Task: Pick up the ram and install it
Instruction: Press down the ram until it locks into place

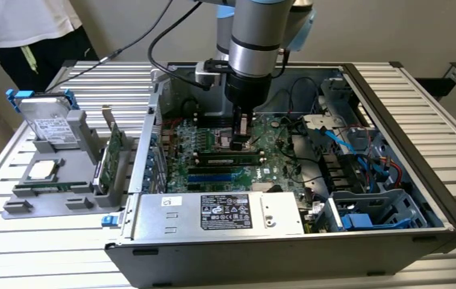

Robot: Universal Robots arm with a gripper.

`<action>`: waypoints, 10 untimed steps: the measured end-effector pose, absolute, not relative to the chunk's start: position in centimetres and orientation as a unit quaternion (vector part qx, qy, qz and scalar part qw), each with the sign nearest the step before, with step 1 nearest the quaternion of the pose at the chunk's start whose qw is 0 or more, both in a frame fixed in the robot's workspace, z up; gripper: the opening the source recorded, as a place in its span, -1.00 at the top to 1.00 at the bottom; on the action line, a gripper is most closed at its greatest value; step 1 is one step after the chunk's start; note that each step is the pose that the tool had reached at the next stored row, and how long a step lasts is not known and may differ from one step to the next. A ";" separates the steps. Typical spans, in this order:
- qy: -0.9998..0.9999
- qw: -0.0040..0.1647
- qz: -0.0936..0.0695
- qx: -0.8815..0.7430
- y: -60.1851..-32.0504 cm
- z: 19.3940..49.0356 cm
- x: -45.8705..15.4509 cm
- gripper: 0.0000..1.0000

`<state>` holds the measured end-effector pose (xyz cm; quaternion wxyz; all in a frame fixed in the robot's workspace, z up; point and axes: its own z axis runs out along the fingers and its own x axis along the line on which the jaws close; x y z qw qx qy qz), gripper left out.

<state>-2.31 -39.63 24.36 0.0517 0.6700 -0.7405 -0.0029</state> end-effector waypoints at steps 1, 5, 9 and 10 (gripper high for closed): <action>-0.744 0.052 -0.003 0.666 -39.6 24.4 -2.3 0.80; -0.758 0.053 -0.003 0.650 -39.6 24.4 -2.3 0.80; -0.774 0.055 -0.002 0.631 -39.6 24.3 -2.3 0.80; -0.778 0.055 -0.002 0.626 -39.6 24.3 -2.3 0.80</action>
